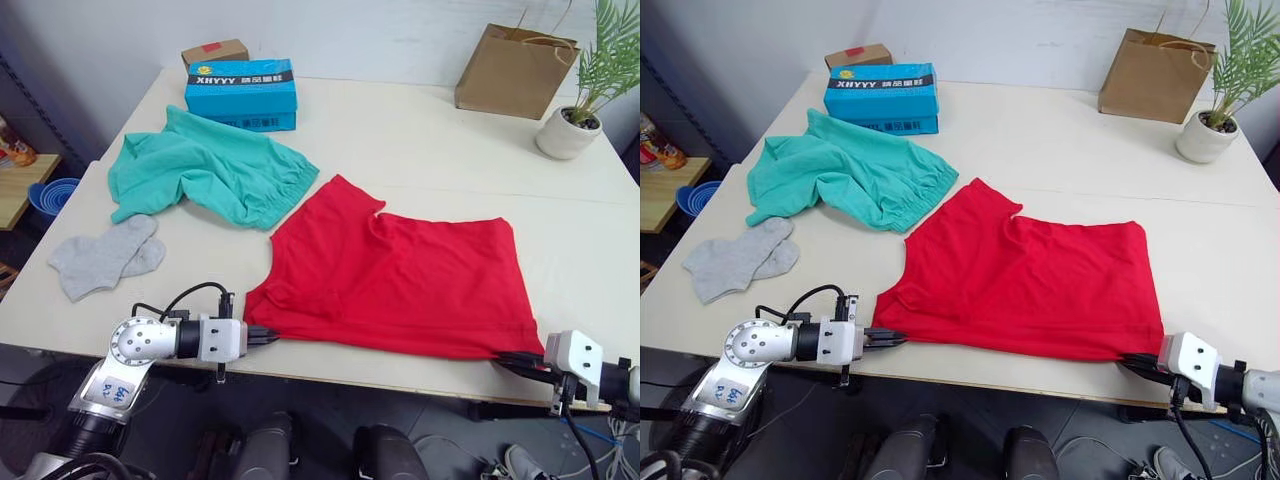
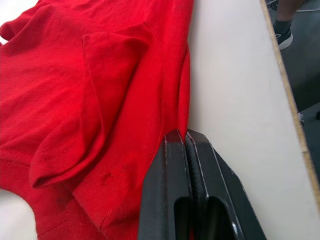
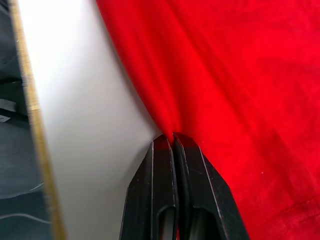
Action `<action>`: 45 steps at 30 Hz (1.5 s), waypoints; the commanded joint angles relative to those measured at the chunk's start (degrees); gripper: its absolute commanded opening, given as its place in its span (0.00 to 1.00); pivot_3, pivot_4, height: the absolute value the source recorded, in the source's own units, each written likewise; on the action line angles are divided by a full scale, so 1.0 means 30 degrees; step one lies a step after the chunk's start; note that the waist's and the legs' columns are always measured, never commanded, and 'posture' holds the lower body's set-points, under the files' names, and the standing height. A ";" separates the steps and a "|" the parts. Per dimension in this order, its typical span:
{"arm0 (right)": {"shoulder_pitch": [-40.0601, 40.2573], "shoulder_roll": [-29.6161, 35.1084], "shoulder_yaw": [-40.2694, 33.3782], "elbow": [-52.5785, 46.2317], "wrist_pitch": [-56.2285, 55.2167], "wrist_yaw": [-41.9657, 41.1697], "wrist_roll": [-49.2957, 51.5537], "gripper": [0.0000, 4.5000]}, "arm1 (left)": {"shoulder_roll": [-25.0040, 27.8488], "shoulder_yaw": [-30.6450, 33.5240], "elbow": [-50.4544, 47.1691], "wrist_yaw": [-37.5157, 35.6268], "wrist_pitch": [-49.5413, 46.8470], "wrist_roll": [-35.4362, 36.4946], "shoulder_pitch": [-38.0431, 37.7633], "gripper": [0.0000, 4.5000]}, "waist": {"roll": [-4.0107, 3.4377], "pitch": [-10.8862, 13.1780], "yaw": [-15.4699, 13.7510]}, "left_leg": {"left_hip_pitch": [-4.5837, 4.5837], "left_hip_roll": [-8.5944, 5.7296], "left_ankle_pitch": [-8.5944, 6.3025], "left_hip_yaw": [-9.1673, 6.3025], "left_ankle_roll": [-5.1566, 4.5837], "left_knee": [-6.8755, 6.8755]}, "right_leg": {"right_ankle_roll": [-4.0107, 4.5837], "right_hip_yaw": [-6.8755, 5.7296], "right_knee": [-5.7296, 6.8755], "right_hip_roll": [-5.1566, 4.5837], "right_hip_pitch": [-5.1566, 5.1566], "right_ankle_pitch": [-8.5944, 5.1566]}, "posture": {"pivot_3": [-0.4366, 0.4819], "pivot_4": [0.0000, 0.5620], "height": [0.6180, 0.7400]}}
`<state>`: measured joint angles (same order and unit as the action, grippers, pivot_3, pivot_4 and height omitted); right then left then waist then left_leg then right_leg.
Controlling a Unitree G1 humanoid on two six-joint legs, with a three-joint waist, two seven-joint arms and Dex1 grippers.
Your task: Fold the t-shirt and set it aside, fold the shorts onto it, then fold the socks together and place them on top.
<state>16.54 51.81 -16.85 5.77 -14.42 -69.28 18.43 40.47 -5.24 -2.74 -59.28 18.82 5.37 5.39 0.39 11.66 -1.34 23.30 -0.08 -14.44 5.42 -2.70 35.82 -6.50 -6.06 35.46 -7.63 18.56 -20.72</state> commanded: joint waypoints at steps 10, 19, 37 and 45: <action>0.2979 -0.0147 -0.2204 -0.3417 0.4079 -0.0097 0.2982 0.30 | 0.1013 0.2369 -0.4372 -0.0140 -0.6788 0.5273 -0.2578 0.56 | -0.0025 0.0011 -0.0011 | -0.0003 0.0004 -0.0001 -0.0005 0.0000 -0.0077 | 0.0032 0.0003 -0.0041 0.0001 0.0013 -0.0018 | 0.48 0.27 1.00; 0.3209 0.0716 -0.4964 -0.6740 0.8005 -0.0613 0.5777 0.69 | 0.1463 0.3975 -0.5302 -0.0255 -1.2722 1.0193 -0.0610 0.70 | -0.0051 0.0025 -0.0031 | -0.0001 0.0007 0.0023 -0.0004 -0.0003 -0.0083 | 0.0074 0.0010 -0.0051 0.0008 0.0011 -0.0042 | 0.48 0.27 1.00; -1.5453 0.0296 0.1888 0.8424 0.6982 0.1453 0.0129 1.00 | -0.2932 0.0821 1.0659 0.1090 -1.1032 0.3891 1.4400 0.27 | -0.0033 0.0040 0.0143 | 0.0071 -0.0035 0.0227 0.0073 -0.0038 0.0053 | -0.0029 -0.0080 0.0153 0.0044 0.0120 0.0015 | 0.48 0.27 1.00; -2.2477 -0.0376 0.4678 1.7729 0.5156 0.1578 -0.3747 1.00 | -0.5354 0.0935 2.0696 0.2810 -0.8671 0.1311 2.0116 0.78 | -0.0007 0.0054 0.0433 | 0.0253 -0.0049 0.0276 0.0029 -0.0097 0.0134 | -0.0100 -0.0236 0.0186 0.0040 0.0200 0.0051 | 0.48 0.27 1.00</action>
<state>-49.19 50.76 -3.03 55.64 2.95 -64.96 9.00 24.88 -3.36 55.82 -52.28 -8.95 10.31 63.23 0.37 11.82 -0.04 24.33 -0.27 -13.56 5.51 -3.07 36.23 -6.90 -6.76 36.08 -7.52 19.45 -20.50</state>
